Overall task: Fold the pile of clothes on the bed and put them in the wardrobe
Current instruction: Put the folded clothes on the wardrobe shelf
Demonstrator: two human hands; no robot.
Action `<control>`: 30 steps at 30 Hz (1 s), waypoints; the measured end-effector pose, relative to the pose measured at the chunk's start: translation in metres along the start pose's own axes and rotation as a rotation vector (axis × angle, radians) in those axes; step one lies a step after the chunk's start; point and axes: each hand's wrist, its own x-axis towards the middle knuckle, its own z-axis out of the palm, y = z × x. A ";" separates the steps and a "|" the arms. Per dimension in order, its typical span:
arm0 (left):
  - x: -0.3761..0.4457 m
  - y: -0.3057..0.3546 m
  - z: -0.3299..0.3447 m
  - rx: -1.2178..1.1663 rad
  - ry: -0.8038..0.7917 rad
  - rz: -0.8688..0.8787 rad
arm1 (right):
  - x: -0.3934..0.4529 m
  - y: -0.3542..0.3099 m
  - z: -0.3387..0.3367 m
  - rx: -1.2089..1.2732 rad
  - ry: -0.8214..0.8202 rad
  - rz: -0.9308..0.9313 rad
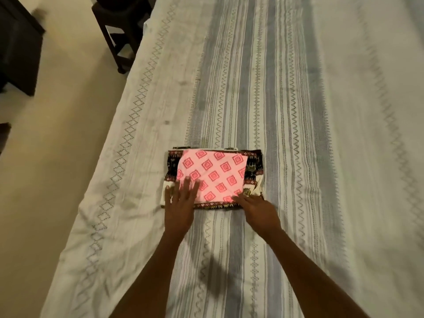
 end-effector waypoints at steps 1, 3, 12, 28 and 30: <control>-0.013 0.000 -0.002 0.003 -0.042 0.029 | -0.019 -0.005 0.000 0.027 0.015 0.012; -0.048 0.004 -0.012 -0.026 -0.117 0.056 | -0.062 -0.018 -0.005 0.060 0.013 0.052; -0.174 0.049 -0.096 -0.153 -0.293 0.227 | -0.222 -0.060 -0.058 0.067 -0.092 0.265; -0.264 0.291 -0.228 0.032 -0.547 0.876 | -0.553 -0.094 -0.213 0.074 -0.108 0.928; -0.281 0.345 -0.240 0.094 -0.510 1.009 | -0.602 -0.099 -0.228 0.103 -0.039 1.044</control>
